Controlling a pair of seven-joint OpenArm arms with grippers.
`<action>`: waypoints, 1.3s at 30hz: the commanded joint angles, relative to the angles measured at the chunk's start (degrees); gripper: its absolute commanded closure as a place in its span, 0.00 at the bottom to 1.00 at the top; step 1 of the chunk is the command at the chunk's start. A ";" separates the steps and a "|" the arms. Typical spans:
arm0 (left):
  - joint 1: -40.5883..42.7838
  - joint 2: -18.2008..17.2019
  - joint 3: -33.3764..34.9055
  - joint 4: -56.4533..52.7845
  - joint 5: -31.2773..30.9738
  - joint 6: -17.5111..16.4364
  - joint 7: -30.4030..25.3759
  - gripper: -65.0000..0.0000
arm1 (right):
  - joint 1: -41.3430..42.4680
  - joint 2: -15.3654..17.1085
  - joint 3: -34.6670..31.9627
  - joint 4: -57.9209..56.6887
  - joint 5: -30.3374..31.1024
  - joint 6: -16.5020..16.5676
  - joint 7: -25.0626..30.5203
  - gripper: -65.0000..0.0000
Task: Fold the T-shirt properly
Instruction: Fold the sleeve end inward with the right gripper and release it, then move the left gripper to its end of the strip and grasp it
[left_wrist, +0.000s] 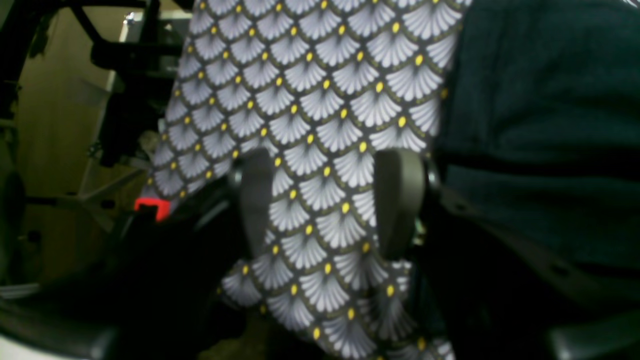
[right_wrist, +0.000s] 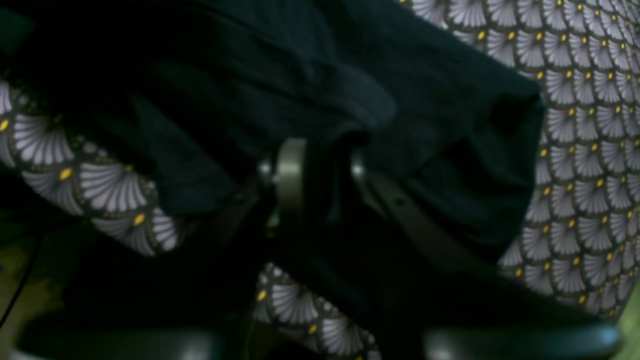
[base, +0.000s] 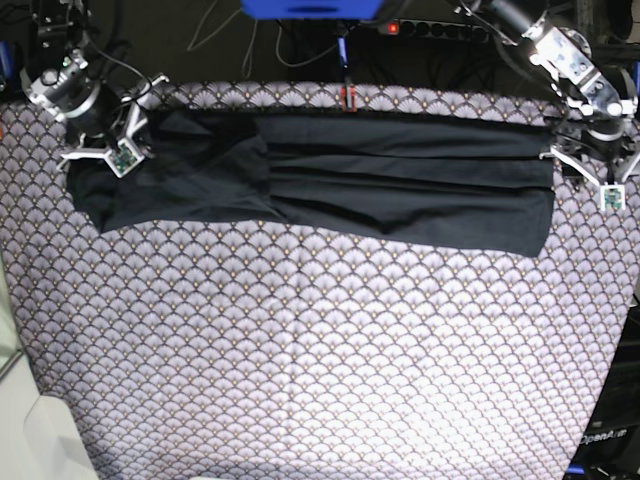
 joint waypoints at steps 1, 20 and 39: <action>-0.44 -0.58 0.03 1.03 -0.82 0.32 -1.12 0.50 | 0.52 0.90 0.41 0.71 0.36 -0.27 1.07 0.71; -4.75 -0.67 -5.33 0.42 -0.29 0.32 -0.95 0.50 | 5.45 3.01 11.22 -8.08 0.44 -0.27 1.07 0.49; -8.88 -0.67 -3.05 -6.09 -0.29 0.32 -0.86 0.33 | 13.45 4.68 12.19 -21.79 0.44 -0.27 1.16 0.49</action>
